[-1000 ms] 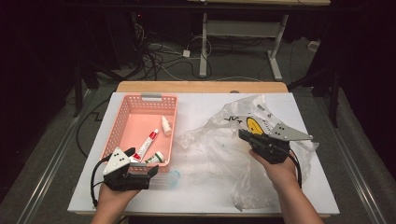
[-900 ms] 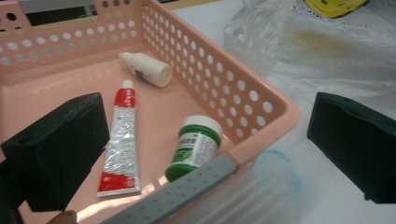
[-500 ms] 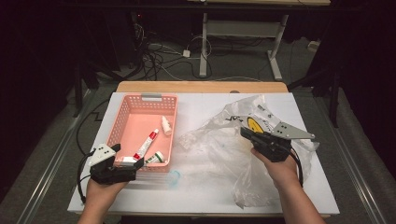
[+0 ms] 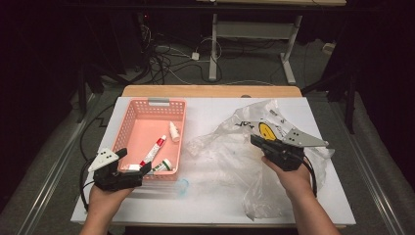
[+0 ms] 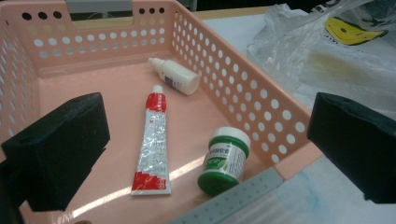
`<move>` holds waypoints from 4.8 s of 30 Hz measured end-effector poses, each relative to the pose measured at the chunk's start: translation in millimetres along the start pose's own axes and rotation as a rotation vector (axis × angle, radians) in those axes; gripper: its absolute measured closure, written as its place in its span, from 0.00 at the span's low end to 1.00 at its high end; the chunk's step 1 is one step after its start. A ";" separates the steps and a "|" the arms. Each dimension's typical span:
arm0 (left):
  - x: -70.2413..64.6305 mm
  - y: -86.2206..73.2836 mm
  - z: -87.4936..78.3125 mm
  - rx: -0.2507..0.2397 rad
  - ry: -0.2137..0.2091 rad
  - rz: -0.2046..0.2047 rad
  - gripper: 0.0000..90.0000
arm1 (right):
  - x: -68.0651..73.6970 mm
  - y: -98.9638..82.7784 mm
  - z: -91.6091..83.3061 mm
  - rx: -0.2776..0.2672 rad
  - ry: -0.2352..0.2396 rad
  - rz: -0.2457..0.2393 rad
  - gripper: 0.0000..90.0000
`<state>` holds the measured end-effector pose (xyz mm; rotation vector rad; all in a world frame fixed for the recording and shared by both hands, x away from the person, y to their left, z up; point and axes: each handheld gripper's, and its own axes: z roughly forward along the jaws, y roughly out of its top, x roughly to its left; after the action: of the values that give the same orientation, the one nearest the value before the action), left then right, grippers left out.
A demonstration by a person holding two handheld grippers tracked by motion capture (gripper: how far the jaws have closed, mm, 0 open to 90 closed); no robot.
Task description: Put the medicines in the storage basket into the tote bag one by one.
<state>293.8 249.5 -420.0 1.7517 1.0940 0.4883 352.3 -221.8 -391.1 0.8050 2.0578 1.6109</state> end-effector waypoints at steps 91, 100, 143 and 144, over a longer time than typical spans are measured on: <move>43.4 48.1 151.8 0.730 0.100 0.049 0.69 | -1.5 4.1 -8.5 -0.021 0.019 -0.005 1.00; 42.3 48.3 152.3 0.727 0.107 0.055 0.72 | -0.2 4.4 -8.6 -0.021 0.019 -0.009 1.00; 37.4 73.7 110.4 0.480 0.115 0.084 0.73 | 0.1 6.3 -10.5 -0.032 0.022 -0.003 1.00; 36.8 73.6 108.4 0.466 0.111 0.078 0.73 | 0.6 6.4 -10.4 -0.031 0.022 -0.003 1.00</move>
<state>424.9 215.2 -408.5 2.1999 1.2952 0.4021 346.6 -228.0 -382.3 0.7764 2.0434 1.6528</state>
